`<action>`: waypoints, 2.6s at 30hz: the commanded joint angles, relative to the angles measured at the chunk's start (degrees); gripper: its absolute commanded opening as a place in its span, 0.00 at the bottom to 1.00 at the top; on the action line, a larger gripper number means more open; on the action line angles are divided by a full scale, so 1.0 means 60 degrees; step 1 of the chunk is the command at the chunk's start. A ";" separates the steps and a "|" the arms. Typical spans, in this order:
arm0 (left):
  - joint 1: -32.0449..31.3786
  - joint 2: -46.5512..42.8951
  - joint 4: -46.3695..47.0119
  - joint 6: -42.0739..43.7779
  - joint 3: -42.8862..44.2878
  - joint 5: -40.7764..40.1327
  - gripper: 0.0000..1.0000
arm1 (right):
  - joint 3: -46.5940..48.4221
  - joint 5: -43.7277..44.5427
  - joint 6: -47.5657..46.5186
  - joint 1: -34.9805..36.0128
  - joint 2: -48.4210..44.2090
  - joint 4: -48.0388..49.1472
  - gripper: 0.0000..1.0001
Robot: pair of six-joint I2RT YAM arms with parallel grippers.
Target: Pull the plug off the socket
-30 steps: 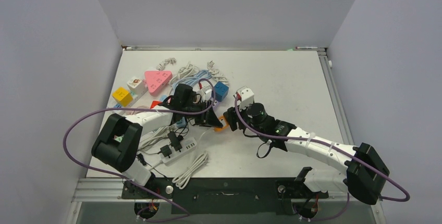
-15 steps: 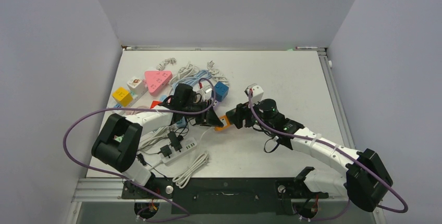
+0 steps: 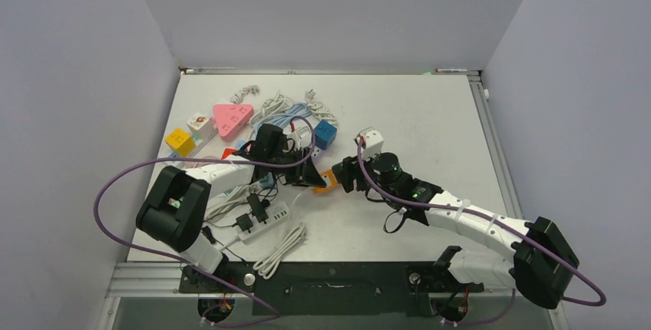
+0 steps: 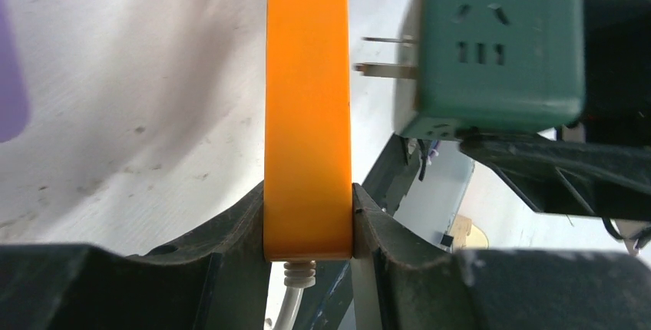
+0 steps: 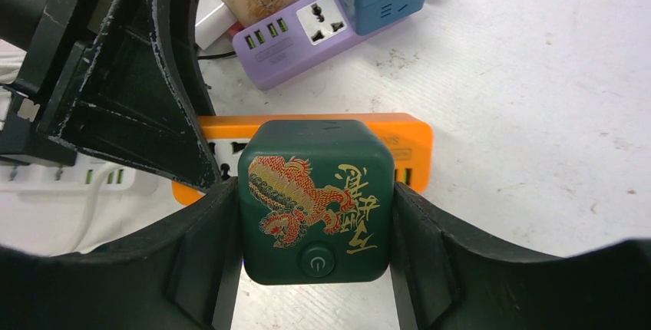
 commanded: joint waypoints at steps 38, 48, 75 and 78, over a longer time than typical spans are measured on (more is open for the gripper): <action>-0.0031 -0.1191 -0.1404 0.1335 0.0313 -0.1307 0.00 | 0.1641 0.5184 0.1880 -0.6318 0.0228 -0.4922 0.05; -0.0262 -0.1335 -0.1675 0.1553 0.0379 -0.1537 0.00 | 0.0611 0.4624 0.2054 -0.8552 0.0831 -0.3813 0.14; -0.0964 -0.1325 -0.1960 0.1923 0.0757 -0.1954 0.00 | 0.0212 0.4295 0.1978 -0.8780 0.0222 -0.3421 0.91; -0.1115 -0.1091 -0.2032 0.1803 0.1055 -0.2031 0.00 | 0.0284 0.4248 0.1974 -0.8780 0.0069 -0.3431 0.90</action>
